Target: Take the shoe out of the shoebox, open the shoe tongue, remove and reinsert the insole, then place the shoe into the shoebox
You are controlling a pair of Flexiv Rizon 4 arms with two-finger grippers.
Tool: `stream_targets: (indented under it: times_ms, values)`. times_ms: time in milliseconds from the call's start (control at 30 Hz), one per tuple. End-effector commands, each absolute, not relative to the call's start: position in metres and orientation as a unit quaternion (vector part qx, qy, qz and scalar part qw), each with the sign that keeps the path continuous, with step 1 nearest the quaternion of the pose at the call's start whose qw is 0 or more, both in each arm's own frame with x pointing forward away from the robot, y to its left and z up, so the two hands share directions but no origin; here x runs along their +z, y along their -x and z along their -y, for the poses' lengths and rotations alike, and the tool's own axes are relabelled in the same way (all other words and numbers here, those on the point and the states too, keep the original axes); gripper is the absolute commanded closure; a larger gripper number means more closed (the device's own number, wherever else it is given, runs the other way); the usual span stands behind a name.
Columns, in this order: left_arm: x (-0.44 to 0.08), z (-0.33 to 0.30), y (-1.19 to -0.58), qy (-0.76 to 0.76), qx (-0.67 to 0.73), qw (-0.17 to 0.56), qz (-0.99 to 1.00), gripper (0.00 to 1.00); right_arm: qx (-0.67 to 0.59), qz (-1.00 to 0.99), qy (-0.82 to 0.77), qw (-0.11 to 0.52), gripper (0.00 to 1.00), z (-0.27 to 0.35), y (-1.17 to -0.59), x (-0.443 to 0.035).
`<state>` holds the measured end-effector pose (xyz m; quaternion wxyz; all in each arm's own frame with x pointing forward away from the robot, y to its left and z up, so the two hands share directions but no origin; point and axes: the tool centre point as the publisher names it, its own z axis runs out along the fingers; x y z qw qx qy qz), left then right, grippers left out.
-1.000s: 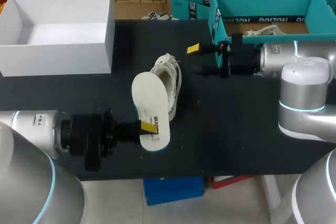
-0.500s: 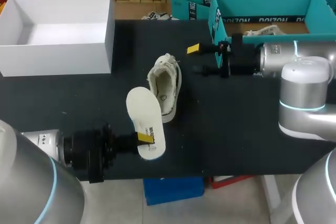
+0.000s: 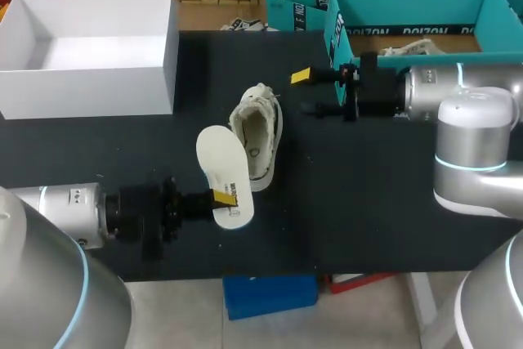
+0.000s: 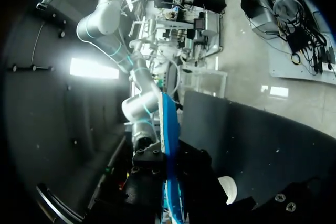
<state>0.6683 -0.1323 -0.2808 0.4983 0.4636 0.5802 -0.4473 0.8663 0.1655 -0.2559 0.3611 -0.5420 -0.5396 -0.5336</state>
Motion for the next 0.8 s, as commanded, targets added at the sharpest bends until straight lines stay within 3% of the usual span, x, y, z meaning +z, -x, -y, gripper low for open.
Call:
stream_targets:
  times_ms: [33,800]
  values:
    - [-0.283,0.141,-0.686,-0.485,-0.447,0.494,-0.567,1.00,-0.535,0.539,0.543,0.360,0.00,-0.167,-0.866,-0.257]
    - [-0.286,0.151,-0.749,-0.523,-0.416,0.530,-0.523,1.00,-0.535,0.539,0.543,0.360,0.00,-0.167,-0.866,-0.257]
